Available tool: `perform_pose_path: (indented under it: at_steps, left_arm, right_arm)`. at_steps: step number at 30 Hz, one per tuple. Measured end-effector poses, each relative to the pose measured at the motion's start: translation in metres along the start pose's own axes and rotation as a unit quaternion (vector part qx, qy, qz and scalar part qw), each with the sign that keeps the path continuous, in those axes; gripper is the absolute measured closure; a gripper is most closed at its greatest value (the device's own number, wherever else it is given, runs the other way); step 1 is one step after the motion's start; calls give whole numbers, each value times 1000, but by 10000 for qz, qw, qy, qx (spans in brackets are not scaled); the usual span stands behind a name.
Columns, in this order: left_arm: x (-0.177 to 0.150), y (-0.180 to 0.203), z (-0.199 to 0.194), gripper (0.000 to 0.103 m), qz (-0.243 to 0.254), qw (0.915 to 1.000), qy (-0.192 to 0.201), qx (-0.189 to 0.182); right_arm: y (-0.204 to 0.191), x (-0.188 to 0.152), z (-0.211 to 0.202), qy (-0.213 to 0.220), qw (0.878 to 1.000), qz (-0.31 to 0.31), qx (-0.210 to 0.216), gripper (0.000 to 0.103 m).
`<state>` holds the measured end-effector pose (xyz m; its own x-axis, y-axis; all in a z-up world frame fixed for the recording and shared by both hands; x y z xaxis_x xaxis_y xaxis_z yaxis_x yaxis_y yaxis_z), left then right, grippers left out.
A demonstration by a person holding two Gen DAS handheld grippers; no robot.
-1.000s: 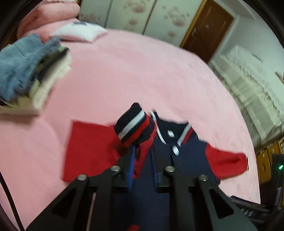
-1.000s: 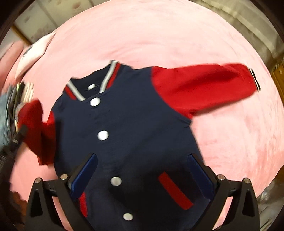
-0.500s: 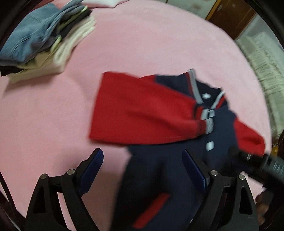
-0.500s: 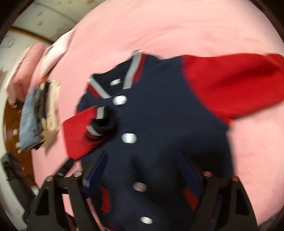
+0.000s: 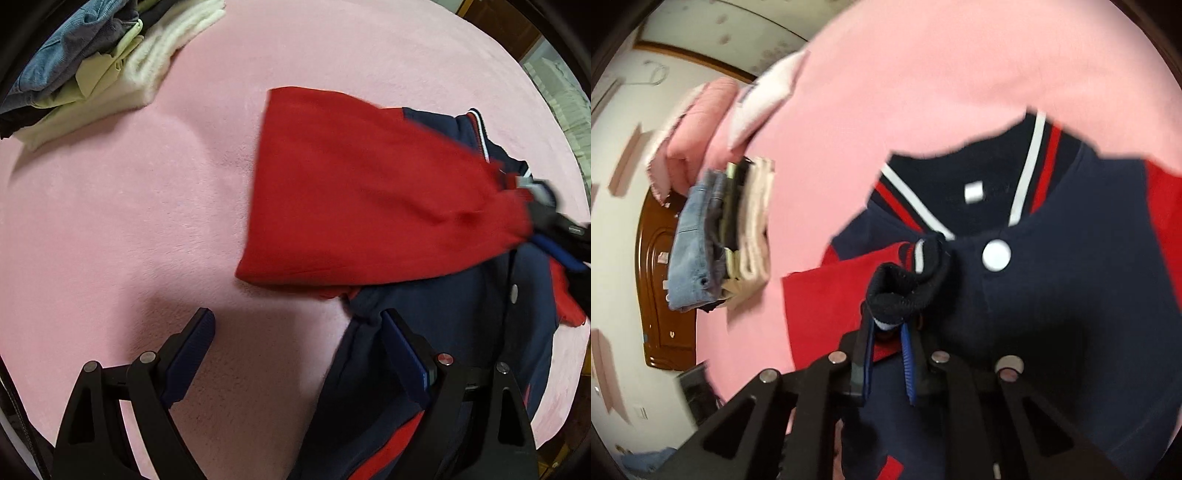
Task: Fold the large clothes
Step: 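Fold the red sleeve across the jacket body toward the other sleeve with the left gripper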
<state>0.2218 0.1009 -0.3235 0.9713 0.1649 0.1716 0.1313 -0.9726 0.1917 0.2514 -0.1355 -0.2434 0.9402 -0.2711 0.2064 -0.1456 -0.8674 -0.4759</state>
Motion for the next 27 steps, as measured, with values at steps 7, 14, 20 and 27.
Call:
perform_pose_path:
  at_steps: [7, 14, 20, 27]
  left_arm:
    - [-3, 3, 4, 14, 84, 9999, 13, 140]
    - [-7, 8, 9, 14, 154, 9996, 19, 229]
    - [-1, 12, -14, 14, 153, 9994, 188, 266]
    - [20, 26, -53, 14, 103, 9955, 856, -393]
  right_arm:
    - [47, -4, -60, 643, 9944, 116, -826, 90]
    - [101, -20, -44, 59, 9895, 726, -1246, 85]
    - [96, -33, -59, 264, 9850, 642, -1581, 84]
    - [36, -31, -35, 79, 9994, -313, -121, 85]
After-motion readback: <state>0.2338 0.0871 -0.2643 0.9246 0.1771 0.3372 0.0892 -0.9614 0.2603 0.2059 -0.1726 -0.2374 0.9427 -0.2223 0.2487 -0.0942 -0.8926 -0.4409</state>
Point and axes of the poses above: each gripper's, at about its wrist camera, not at the fingertips, and z roughly the way its jaws point, y to its right, x to its top, the point moved 2 cm from there along z, roughly the way its jaws point, and after that the axes turned 6 degrees about -x, right-handed, at the moved point
